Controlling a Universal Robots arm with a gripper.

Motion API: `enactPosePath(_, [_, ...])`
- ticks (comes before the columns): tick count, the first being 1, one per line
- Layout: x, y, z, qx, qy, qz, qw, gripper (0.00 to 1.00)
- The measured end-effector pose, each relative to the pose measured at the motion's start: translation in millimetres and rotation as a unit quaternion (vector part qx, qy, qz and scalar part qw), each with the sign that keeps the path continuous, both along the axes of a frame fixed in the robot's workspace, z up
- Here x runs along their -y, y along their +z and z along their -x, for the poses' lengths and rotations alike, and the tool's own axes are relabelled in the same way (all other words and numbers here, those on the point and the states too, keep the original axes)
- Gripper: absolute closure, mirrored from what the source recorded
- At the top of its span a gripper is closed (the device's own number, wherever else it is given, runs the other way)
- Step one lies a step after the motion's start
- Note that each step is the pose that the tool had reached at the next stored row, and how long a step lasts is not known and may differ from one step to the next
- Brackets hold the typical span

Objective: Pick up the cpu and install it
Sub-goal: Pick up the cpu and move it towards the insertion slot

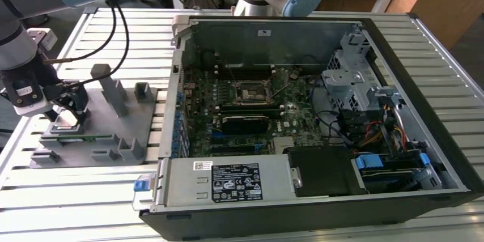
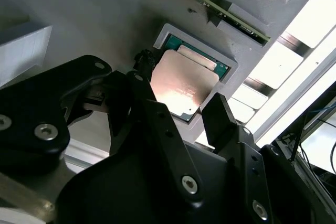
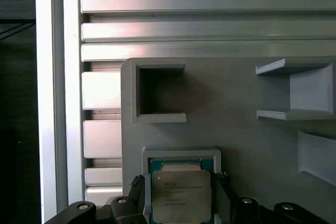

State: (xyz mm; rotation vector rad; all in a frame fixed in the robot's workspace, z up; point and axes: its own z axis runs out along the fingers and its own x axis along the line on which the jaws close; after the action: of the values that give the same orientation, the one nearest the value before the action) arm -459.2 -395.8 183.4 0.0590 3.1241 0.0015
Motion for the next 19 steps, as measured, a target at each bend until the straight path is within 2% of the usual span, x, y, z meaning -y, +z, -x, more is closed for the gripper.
enactPosePath(12, [1.6, 0.3, -0.5, 0.0000, 0.000, 0.0000, 1.0000, 0.36])
enactPosePath(14, [1.6, 0.7, -0.9, -0.0003, 0.000, 0.0001, 1.0000, 0.38])
enactPosePath(15, [1.6, 0.9, -1.3, -0.0004, 0.000, 0.0000, 1.0000, 0.45])
enactPosePath(19, [1.6, 1.1, -1.8, -0.0006, 0.000, 0.0000, 1.0000, 0.45])
